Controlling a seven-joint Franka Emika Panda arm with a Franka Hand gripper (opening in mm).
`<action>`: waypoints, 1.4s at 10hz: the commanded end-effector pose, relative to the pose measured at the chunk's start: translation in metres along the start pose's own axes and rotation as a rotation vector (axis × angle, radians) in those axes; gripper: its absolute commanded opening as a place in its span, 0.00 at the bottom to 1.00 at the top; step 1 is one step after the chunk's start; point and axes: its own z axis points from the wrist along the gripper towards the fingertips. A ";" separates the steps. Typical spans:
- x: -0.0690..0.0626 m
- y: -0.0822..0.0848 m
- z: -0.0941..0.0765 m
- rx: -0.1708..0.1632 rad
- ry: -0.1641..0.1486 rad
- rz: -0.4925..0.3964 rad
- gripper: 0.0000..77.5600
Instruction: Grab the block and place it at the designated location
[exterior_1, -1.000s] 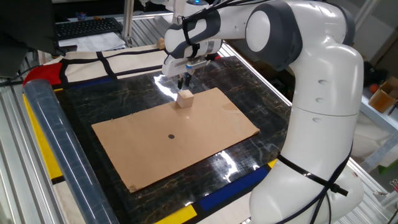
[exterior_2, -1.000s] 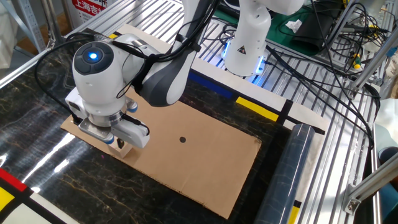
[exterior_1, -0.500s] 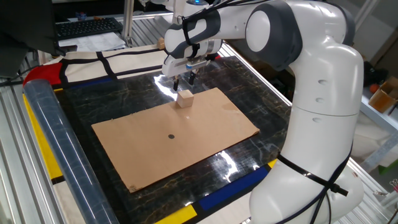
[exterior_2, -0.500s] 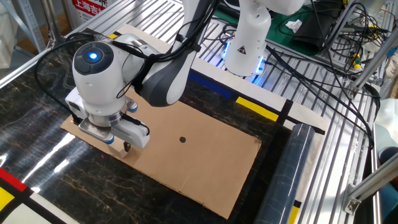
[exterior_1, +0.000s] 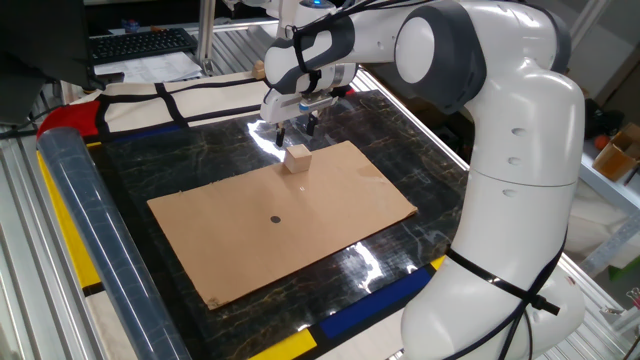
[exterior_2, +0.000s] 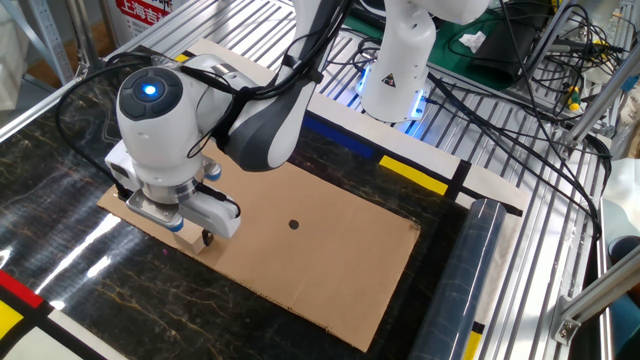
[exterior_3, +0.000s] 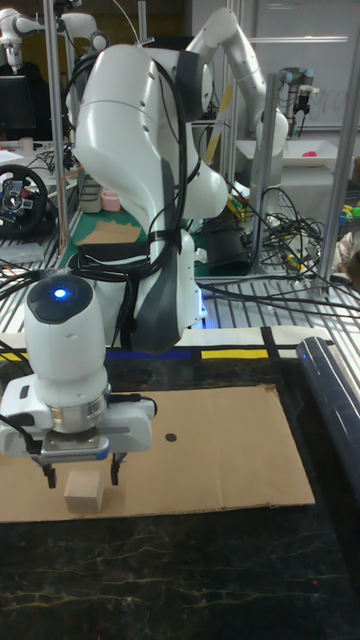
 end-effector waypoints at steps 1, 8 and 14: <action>0.002 -0.002 0.016 -0.015 0.000 0.018 1.00; 0.002 -0.002 0.016 -0.016 0.023 0.023 1.00; 0.017 -0.008 0.029 0.064 0.056 0.036 1.00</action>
